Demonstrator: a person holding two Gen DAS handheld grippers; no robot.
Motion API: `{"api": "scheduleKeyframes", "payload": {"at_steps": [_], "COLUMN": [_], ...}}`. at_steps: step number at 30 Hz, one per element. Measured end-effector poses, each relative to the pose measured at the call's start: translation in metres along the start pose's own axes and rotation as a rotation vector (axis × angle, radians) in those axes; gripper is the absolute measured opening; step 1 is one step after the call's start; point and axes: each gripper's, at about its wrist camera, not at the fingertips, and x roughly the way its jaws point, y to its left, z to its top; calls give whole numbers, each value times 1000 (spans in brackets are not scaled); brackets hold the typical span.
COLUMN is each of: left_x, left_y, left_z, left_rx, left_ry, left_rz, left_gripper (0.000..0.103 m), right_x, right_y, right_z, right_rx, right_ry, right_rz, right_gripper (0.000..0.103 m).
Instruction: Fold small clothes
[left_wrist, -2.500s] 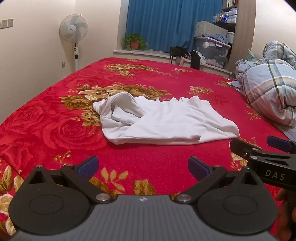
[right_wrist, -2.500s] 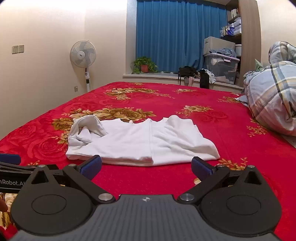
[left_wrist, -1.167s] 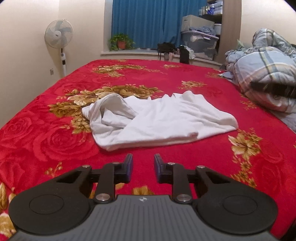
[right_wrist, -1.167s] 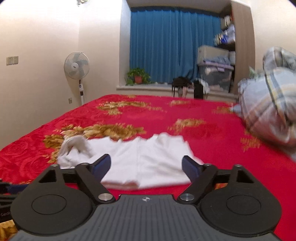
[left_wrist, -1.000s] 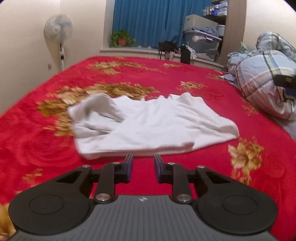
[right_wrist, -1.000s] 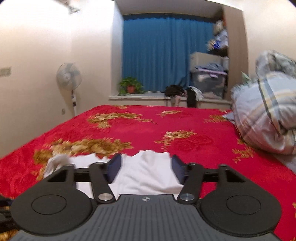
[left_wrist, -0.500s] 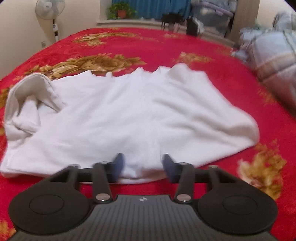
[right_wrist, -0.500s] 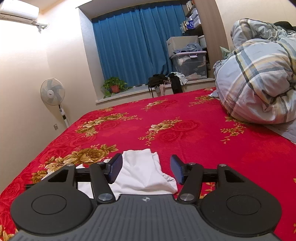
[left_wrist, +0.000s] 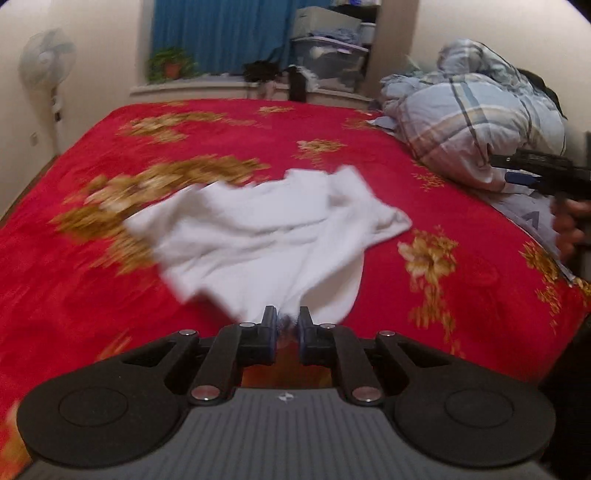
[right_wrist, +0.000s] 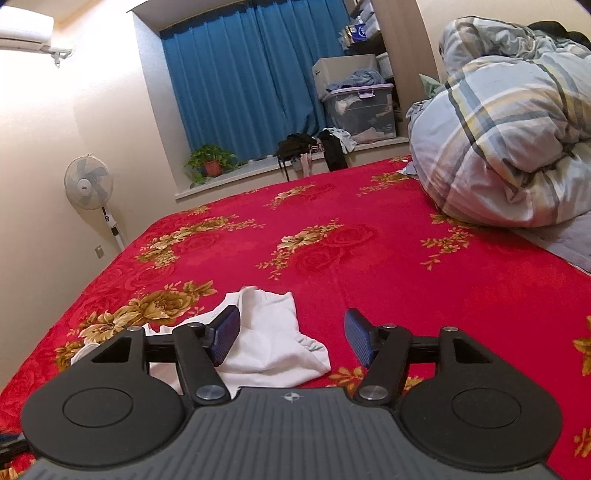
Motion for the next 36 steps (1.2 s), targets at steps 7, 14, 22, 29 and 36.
{"api": "scheduleKeyframes", "payload": {"at_steps": [7, 14, 22, 29, 36], "left_x": [-62, -5, 56, 84, 89], "left_y": [49, 81, 75, 58, 56], "left_z": [-44, -36, -52, -69, -75], "left_rx": [-51, -272, -341, -275, -268], "left_ry": [73, 111, 283, 397, 404], "left_rz": [-31, -39, -17, -52, -35], "left_gripper": [11, 18, 34, 36, 35], "right_x": [9, 49, 125, 196, 227], "right_y": [-7, 26, 75, 82, 70], "right_z": [-8, -35, -55, -66, -71], "right_rx": [74, 116, 28, 11, 49], "right_ry": [46, 168, 253, 285, 302], "right_rz": [-35, 43, 134, 89, 144], "right_gripper": [66, 66, 58, 63, 19]}}
